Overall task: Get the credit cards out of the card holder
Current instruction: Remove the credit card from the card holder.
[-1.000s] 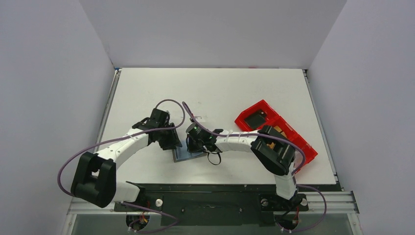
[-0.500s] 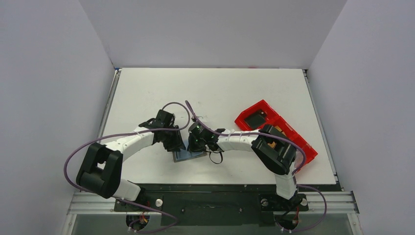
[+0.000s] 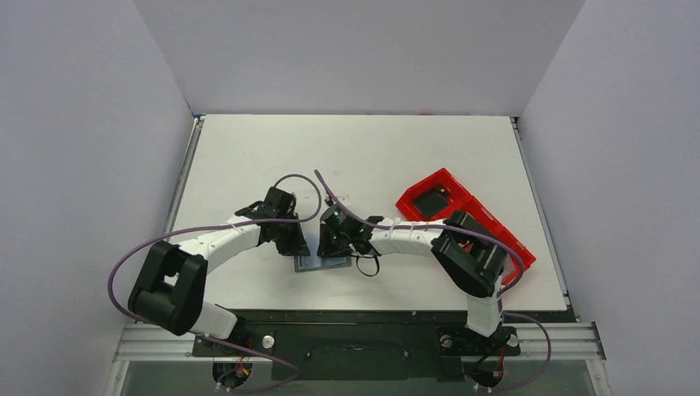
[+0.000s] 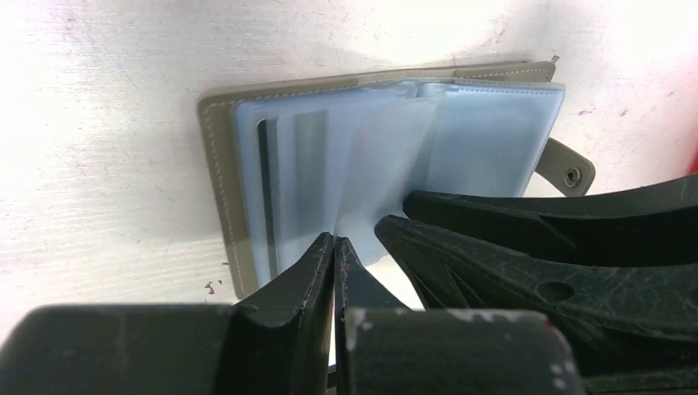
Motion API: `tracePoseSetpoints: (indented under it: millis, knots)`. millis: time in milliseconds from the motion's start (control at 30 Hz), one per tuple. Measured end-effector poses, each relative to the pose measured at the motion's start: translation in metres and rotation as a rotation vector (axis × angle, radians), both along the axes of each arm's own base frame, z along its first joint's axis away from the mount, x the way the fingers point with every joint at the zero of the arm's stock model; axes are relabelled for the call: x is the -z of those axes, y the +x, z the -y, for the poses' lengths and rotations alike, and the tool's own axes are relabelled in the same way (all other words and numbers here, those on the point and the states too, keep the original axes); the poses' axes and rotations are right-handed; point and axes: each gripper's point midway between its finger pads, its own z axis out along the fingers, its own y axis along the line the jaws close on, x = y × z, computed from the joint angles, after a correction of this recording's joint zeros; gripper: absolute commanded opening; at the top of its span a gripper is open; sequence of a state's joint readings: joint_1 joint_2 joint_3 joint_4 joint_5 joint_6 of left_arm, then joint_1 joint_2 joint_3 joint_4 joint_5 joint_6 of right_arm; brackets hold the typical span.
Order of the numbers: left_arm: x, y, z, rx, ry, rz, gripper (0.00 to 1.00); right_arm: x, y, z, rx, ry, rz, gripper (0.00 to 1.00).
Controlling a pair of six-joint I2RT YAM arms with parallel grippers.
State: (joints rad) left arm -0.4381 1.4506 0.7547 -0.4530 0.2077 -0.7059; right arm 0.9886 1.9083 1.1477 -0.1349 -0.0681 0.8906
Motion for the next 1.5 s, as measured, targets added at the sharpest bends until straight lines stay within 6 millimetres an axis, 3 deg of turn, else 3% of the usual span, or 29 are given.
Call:
tracePoseSetpoints:
  millis: [133, 400, 600, 1000, 1233, 1500]
  knots:
    - [-0.007, 0.002, -0.001, 0.0, 0.001, 0.03, 0.0, -0.011, -0.005, 0.01, -0.018, -0.026, 0.001, 0.31]
    - [-0.024, 0.002, 0.015, 0.054, -0.008, 0.079, 0.0, -0.057, -0.004, 0.023, -0.011, -0.011, 0.06, 0.33]
    - [-0.033, 0.004, 0.037, 0.107, -0.026, 0.102, 0.12, -0.08, 0.008, 0.042, 0.038, -0.023, 0.118, 0.33]
    - [-0.016, 0.015, 0.073, 0.138, -0.049, 0.064, 0.39, -0.073, 0.012, 0.09, 0.126, -0.094, 0.136, 0.33]
    - [-0.008, 0.02, 0.083, 0.141, -0.072, 0.053, 0.5, -0.07, 0.011, 0.095, 0.132, -0.106, 0.136, 0.33]
    - [-0.015, 0.026, 0.085, 0.133, -0.085, 0.07, 0.53, -0.07, 0.011, 0.094, 0.133, -0.104, 0.135, 0.33]
